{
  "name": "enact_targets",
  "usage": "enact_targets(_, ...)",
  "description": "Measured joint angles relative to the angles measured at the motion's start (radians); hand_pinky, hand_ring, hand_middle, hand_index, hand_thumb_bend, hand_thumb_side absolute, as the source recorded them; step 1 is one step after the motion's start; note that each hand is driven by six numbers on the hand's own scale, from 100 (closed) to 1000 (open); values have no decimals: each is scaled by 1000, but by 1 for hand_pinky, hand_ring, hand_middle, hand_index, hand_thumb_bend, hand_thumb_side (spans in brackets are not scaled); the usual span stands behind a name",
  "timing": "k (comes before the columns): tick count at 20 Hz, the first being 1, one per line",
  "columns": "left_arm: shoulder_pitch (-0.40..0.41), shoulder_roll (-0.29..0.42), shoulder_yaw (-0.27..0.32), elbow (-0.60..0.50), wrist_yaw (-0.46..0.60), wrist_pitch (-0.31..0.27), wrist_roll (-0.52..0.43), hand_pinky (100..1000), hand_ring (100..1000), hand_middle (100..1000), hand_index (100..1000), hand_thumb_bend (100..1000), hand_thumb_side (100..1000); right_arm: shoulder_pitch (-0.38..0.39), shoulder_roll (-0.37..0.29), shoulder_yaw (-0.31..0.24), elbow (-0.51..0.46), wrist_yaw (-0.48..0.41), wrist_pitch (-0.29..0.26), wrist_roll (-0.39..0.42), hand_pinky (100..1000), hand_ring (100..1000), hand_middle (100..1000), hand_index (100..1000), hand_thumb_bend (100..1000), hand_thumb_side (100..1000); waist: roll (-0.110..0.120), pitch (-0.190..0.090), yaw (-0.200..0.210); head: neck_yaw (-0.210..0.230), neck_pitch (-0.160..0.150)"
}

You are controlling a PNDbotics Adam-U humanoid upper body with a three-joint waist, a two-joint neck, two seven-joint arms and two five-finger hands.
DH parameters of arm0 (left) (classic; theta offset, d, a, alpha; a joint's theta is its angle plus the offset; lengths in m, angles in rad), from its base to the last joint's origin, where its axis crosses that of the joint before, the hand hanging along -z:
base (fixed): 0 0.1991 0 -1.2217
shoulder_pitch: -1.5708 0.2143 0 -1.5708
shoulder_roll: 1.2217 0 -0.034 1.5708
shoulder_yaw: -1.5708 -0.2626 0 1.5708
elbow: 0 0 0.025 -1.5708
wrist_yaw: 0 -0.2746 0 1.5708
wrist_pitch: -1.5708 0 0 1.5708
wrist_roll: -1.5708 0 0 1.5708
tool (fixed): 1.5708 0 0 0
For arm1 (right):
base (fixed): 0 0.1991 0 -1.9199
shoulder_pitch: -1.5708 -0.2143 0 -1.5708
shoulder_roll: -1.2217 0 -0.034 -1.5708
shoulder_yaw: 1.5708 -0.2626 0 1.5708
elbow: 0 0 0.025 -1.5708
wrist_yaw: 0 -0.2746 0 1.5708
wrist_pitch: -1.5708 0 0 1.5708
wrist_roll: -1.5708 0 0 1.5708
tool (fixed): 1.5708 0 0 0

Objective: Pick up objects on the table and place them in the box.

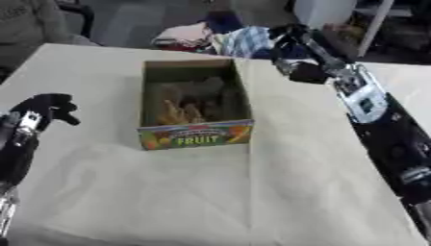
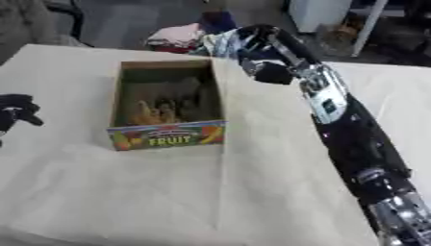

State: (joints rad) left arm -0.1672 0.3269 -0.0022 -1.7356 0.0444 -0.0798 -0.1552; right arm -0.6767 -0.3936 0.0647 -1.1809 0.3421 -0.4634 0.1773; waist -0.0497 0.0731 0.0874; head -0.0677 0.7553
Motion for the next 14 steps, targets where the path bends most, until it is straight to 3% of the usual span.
enact_targets(6, 10, 0, 6, 11, 0, -3, 22, 890, 569, 604, 740, 212, 878, 199, -35, -65, -219, -172, 89, -23, 658, 670, 703, 860, 100, 676, 6, 7, -21, 8, 0)
enact_targets(14, 25, -1, 12, 13, 4, -11, 38, 893, 564, 602, 739, 206, 886, 373, -18, -153, -318, -294, 179, -105, 643, 638, 668, 842, 100, 686, 12, 7, -36, 13, 0)
